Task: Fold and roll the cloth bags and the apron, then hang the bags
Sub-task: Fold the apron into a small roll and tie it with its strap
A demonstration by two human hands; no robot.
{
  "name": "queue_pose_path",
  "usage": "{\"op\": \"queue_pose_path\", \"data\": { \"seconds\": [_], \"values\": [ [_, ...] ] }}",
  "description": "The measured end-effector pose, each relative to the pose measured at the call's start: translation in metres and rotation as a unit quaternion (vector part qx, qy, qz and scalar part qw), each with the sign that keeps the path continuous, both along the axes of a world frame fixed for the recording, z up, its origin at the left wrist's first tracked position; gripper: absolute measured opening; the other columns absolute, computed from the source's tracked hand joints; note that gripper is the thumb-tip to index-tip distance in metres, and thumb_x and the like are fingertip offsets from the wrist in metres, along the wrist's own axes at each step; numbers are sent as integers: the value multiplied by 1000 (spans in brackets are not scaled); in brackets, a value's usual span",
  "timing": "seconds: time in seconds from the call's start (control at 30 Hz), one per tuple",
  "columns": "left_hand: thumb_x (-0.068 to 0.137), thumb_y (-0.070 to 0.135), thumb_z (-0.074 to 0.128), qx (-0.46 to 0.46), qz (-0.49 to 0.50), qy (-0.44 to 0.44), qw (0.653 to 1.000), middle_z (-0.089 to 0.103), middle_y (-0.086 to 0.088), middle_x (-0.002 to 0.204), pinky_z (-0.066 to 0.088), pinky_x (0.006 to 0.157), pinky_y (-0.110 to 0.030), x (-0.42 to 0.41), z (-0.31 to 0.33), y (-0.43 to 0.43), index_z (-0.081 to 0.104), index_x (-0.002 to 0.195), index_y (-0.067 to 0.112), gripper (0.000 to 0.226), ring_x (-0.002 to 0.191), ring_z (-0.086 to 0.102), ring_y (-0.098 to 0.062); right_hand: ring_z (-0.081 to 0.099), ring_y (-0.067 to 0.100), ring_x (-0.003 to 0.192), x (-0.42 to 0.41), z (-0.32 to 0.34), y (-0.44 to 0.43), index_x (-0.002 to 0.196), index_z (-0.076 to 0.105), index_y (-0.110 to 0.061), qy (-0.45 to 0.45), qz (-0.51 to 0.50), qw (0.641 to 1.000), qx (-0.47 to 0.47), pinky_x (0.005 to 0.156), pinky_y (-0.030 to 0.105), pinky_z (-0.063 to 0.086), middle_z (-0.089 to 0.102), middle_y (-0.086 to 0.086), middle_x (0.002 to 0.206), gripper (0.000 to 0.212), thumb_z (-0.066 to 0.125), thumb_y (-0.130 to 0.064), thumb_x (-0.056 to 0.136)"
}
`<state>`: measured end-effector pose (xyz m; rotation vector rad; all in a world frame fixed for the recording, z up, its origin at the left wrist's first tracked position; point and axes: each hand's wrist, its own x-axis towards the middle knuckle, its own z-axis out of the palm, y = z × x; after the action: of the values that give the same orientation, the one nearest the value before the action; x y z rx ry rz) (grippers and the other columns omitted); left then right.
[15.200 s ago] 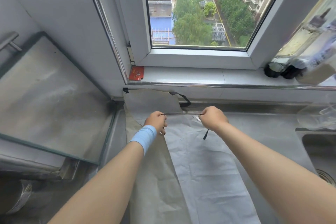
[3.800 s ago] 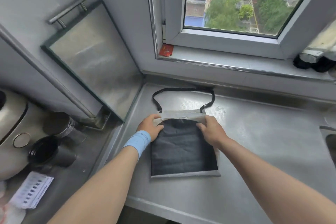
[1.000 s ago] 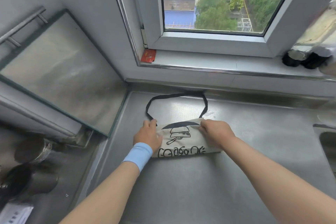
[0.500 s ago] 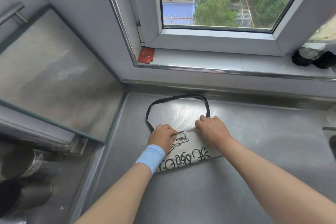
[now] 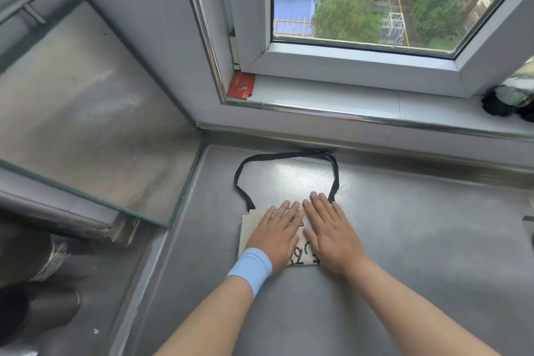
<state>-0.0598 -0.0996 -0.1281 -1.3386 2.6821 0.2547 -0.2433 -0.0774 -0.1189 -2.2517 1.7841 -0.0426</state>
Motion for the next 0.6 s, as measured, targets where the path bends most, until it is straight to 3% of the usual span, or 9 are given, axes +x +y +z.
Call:
{"op": "queue_pose_path", "data": {
  "seconds": [0.17, 0.3, 0.37, 0.43, 0.47, 0.53, 0.6],
  "values": [
    [101, 38, 23, -5, 13, -22, 1000, -5, 0, 163, -8, 118, -41, 33, -1, -21, 2, 155, 23, 60, 149, -6, -21, -18, 14, 150, -5, -8, -1, 158, -1, -24, 23, -16, 999, 18, 123, 38, -7, -12, -1, 164, 61, 22, -44, 105],
    [101, 44, 27, 7, 22, -47, 999, -4, -1, 163, -3, 119, -43, 37, 2, -23, 4, 154, 26, 61, 149, -5, -23, -15, 22, 150, -1, -4, 0, 157, -1, -19, 37, -23, 999, 27, 123, 42, -6, -12, 6, 164, 65, 28, -43, 104],
    [95, 47, 46, -8, 57, -28, 998, 21, -1, 159, 20, 115, -43, 33, 12, -22, 26, 149, 28, 60, 144, 22, -25, 8, 34, 151, 3, 5, 1, 157, 20, -14, 15, -24, 1000, -9, 122, 49, 12, 9, 15, 163, 65, 47, -35, 101],
    [75, 32, 75, -38, 42, 3, 998, 59, 0, 117, 46, 83, -35, 26, 28, -16, 60, 118, 29, 46, 104, 57, -23, 45, 41, 130, 6, 11, 4, 138, 51, -14, -13, 24, 997, -69, 106, 49, 40, 44, 18, 145, 54, 66, -14, 87],
    [67, 19, 79, -57, 12, 8, 998, 61, -1, 97, 47, 68, -34, 23, 32, -12, 65, 103, 25, 39, 85, 59, -23, 54, 37, 115, 6, 12, 5, 124, 59, -17, -17, 55, 995, -86, 95, 45, 46, 52, 14, 132, 45, 68, -10, 81],
    [74, 5, 65, -31, -2, 27, 999, 56, -6, 98, 43, 69, -36, 22, 34, -5, 60, 106, 20, 36, 89, 56, -27, 56, 30, 100, 3, 19, 10, 105, 58, -21, -18, 97, 993, -72, 82, 39, 46, 53, 4, 115, 23, 61, -27, 84],
    [86, 14, 50, 0, 26, -1, 1000, 50, -5, 114, 38, 83, -37, 30, 33, 2, 51, 118, 22, 33, 106, 47, -28, 50, 23, 104, -3, 24, 17, 106, 55, -26, 0, 110, 994, -25, 87, 38, 42, 51, -1, 116, 37, 54, -55, 82]
  ]
}}
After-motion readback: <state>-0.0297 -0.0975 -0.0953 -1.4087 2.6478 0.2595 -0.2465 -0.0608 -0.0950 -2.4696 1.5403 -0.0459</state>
